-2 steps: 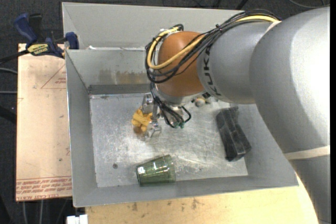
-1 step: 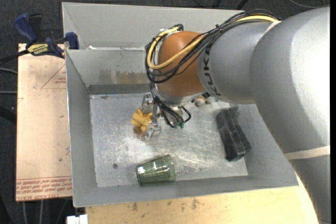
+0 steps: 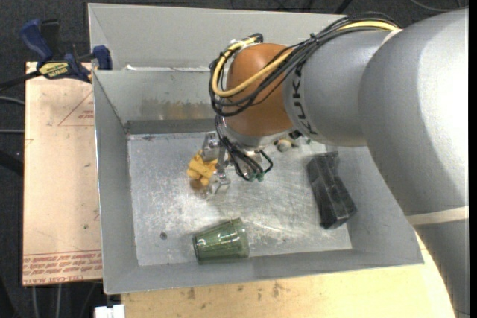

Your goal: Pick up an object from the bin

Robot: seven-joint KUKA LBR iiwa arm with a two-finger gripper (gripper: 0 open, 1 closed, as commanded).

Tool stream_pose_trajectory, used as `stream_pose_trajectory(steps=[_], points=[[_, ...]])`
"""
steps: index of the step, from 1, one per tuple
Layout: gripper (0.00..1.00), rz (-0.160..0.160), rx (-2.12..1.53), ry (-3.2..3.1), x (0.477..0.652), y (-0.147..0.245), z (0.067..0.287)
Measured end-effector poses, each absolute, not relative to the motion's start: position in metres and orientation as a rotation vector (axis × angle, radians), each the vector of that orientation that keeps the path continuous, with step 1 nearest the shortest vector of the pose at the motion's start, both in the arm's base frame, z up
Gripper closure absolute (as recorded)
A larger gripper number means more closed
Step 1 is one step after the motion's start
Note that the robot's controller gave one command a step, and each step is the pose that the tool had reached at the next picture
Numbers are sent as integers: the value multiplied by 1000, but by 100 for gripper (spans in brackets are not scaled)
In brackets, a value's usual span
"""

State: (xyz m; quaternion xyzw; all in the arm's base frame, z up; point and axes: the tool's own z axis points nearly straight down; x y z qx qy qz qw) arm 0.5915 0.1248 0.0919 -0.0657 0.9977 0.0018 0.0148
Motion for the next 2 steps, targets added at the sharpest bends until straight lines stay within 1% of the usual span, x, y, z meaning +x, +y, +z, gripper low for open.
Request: stream_pose_trajectory(steps=[2], points=[[100, 15, -564, 3067, 624, 107, 91]])
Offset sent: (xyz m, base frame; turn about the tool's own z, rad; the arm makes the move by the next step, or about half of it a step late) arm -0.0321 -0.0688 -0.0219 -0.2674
